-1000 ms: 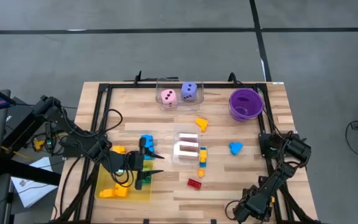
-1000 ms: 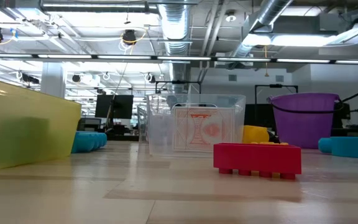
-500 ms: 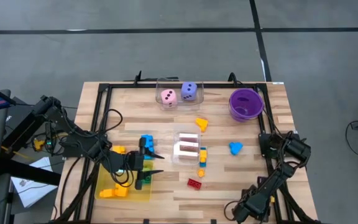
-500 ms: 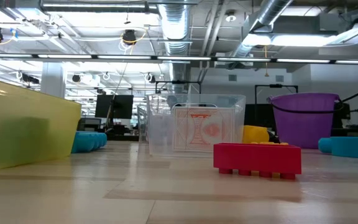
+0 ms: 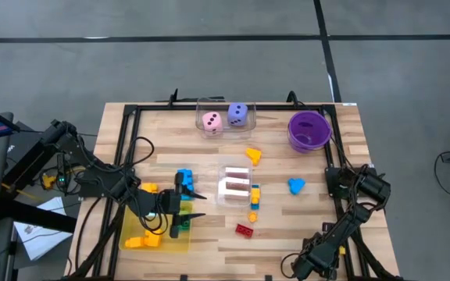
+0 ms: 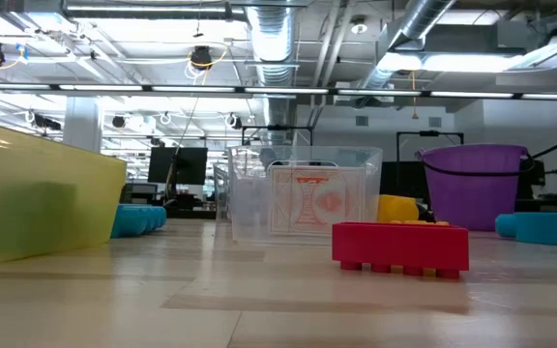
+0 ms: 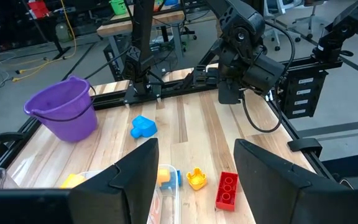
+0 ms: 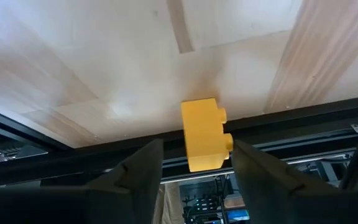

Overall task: Pick & Place Toys
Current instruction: Put the yellow game piece into the yellow bin

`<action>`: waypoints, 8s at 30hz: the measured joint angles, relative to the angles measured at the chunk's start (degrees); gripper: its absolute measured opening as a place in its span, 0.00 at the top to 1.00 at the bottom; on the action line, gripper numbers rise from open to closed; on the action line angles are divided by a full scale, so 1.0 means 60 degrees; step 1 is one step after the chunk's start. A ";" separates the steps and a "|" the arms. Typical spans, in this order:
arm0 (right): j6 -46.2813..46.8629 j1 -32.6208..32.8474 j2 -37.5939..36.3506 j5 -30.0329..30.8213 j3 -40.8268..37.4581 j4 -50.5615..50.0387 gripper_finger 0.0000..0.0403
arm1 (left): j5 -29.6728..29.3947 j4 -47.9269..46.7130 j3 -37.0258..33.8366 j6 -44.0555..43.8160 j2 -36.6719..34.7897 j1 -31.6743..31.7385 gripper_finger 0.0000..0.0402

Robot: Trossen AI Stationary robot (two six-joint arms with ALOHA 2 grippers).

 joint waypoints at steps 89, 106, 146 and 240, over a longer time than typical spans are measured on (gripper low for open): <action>-0.6696 -0.0967 -0.2051 1.8579 0.5216 0.0147 0.81 | 0.0593 0.2128 0.0000 0.4345 0.1513 -0.0007 0.49; -1.0184 -0.0844 -0.1563 1.7376 0.5212 0.3766 0.81 | -0.0995 0.5440 -0.0004 0.9429 0.3184 -0.0177 0.48; -1.1828 -0.2135 -0.1198 1.6702 0.5212 0.6193 0.81 | -0.0264 0.7078 0.0000 0.7992 0.3155 0.0041 0.35; -1.0320 -0.0849 -0.1326 2.0229 0.5216 0.4346 0.48 | 0.1443 -0.4781 0.0647 -0.1377 0.0889 -0.0727 0.77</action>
